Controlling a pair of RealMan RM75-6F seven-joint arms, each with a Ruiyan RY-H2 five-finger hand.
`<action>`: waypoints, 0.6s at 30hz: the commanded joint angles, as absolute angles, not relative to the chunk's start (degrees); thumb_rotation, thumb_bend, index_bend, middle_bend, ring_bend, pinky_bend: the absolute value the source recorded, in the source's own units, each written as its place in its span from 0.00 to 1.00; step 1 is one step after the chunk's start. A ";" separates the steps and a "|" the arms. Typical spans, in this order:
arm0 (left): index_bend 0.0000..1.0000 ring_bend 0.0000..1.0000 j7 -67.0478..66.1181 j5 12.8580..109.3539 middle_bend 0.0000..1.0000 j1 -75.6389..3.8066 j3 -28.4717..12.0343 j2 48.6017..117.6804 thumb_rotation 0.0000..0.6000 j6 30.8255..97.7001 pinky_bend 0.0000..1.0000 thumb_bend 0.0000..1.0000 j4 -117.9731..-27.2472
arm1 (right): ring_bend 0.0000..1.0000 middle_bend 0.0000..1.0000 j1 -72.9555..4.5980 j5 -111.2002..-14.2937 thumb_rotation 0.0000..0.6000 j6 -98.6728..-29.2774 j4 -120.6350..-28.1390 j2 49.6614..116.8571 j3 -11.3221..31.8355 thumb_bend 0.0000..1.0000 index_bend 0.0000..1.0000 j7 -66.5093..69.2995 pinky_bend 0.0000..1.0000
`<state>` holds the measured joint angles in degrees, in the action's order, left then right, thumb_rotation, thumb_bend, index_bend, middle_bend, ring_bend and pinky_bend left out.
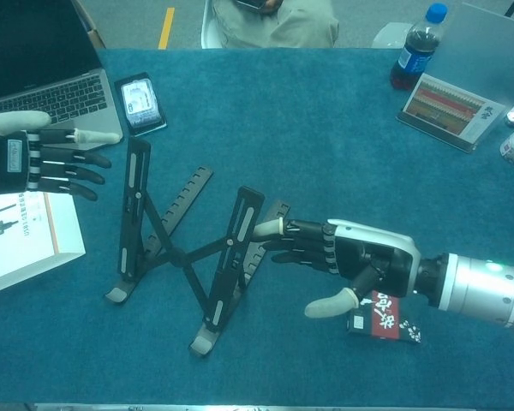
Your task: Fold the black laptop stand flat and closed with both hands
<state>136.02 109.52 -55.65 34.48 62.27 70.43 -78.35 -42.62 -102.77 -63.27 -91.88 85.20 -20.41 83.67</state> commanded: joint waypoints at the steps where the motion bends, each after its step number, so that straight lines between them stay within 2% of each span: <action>1: 0.10 0.23 135.58 109.07 0.29 -55.68 34.20 62.36 0.66 69.71 0.27 0.25 -78.58 | 0.00 0.08 -42.57 -102.94 1.00 -63.42 -91.94 85.05 -20.43 0.08 0.13 83.81 0.01; 18: 0.09 0.20 133.58 107.06 0.27 -55.47 30.92 66.89 0.58 65.76 0.21 0.25 -77.43 | 0.00 0.08 -41.29 -103.47 1.00 -65.48 -92.90 82.16 -21.22 0.07 0.13 83.12 0.01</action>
